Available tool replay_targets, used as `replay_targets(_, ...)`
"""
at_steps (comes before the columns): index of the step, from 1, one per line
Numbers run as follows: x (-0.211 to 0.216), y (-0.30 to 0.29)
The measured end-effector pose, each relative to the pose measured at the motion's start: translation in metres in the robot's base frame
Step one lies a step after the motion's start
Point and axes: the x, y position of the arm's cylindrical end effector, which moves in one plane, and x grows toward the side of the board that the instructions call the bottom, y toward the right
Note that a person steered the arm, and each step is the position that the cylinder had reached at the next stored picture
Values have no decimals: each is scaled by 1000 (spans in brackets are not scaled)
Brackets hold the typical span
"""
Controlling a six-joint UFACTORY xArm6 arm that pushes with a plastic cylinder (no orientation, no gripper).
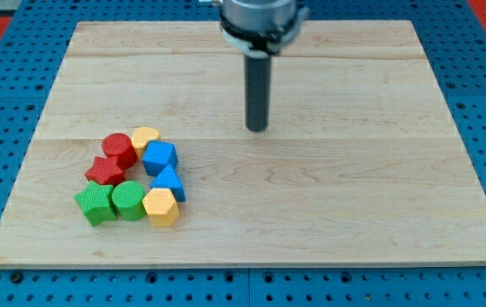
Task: Move the blue cube towards the top of the board
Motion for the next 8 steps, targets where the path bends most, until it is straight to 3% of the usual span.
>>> replay_targets(1,46,-2)
replay_targets(4,171,-82)
replay_targets(5,171,-134)
replay_targets(7,105,-108)
replay_targets(8,103,-100)
